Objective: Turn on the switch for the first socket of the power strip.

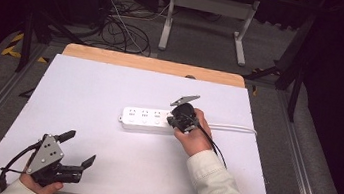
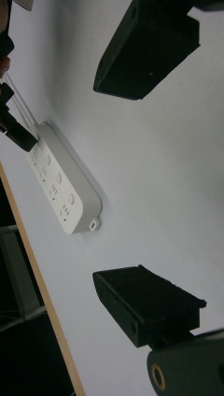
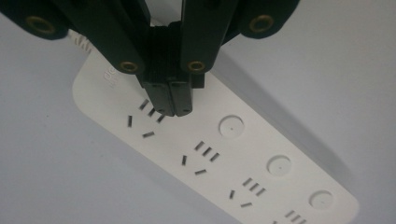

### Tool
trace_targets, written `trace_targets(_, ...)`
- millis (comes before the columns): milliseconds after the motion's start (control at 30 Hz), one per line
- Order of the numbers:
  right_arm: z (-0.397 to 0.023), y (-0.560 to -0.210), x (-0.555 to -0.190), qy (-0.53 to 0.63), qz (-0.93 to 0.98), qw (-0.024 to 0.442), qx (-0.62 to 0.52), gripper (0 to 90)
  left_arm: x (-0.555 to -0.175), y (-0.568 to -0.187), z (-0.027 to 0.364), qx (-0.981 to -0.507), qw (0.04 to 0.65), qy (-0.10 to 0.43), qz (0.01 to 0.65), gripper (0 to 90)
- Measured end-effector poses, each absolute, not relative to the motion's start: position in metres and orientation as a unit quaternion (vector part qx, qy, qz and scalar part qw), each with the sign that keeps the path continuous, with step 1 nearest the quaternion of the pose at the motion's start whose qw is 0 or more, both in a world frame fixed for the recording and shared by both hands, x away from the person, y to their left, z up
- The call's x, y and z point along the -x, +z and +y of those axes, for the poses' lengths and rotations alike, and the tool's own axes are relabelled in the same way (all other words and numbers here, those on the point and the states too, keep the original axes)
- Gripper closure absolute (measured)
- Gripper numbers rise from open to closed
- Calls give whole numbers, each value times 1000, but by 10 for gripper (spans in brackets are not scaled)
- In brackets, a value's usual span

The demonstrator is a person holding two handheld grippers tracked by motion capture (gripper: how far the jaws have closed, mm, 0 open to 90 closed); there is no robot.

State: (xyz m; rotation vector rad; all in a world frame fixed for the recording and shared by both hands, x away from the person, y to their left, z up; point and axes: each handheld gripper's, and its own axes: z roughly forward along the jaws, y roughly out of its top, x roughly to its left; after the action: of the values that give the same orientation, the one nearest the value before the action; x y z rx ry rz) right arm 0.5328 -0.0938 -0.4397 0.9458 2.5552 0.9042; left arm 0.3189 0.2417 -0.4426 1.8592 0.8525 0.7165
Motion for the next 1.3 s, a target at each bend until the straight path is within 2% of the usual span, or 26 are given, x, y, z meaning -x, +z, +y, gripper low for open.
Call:
trace_targets(333,-97,-409,-519,352,869,155,-311,900,-320,-442,241,-758,469,292,346,103)
trace_targets(767,-103,-392,-509,375,861,169,-299,890,-321,-443,240,-759,468,291,347,103)
trace_targets(800,-103,-391,-508,378,861,169,-296,842,-321,-443,240,-759,467,291,347,103)
trace_targets(900,-105,-386,-503,388,859,172,-287,791,-321,-443,240,-758,469,291,348,103)
trace_targets(1033,-111,-376,-494,409,851,172,-282,674,-322,-442,239,-756,471,290,349,103)
trace_targets(1167,-118,-368,-485,424,844,179,-275,538,-323,-442,240,-757,471,291,347,103)
trace_targets(1300,-124,-362,-475,437,839,180,-271,449,-324,-441,240,-758,471,289,346,103)
